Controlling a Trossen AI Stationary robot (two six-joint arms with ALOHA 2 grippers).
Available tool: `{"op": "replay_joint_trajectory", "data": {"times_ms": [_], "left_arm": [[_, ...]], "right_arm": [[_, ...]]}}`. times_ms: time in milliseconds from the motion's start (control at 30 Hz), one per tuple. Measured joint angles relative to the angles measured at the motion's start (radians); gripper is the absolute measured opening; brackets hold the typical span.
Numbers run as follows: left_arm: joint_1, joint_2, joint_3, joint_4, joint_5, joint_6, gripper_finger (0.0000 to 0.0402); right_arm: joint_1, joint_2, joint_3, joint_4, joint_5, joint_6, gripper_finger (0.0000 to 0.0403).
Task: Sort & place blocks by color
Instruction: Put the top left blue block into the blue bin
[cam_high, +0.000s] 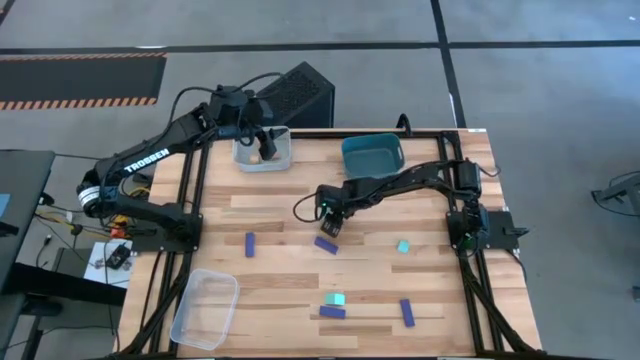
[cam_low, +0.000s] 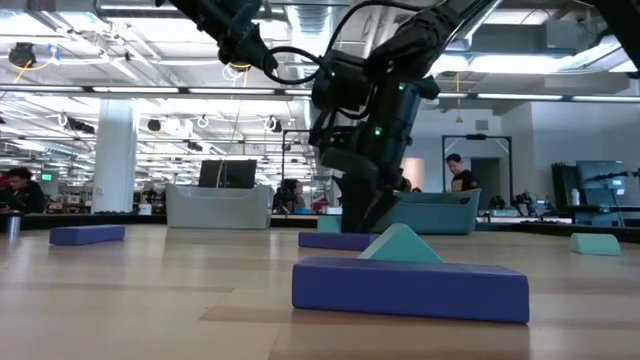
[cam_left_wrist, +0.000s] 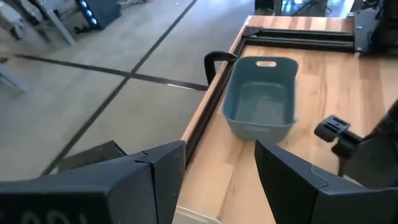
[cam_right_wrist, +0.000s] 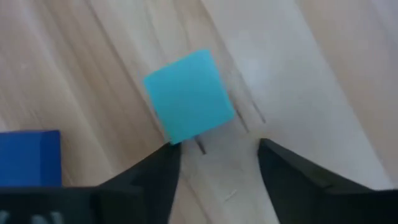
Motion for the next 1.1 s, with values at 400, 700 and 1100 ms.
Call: {"op": "replay_joint_trajectory", "data": {"times_ms": [400, 700, 1100], "left_arm": [[0.137, 0.045, 0.001, 0.176, 0.262, 0.074, 0.0184], [0.196, 0.044, 0.001, 0.217, 0.280, 0.063, 0.0184], [0.202, 0.153, 0.001, 0.216, 0.291, -0.092, 0.0185]], "right_arm": [[-0.039, -0.005, 0.051, 0.004, -0.142, -0.175, 0.0222], [-0.029, 0.006, 0.053, 0.074, -0.040, -0.283, 0.0329], [-0.018, 0.037, 0.052, 0.121, -0.056, -0.514, 0.0303]]}}
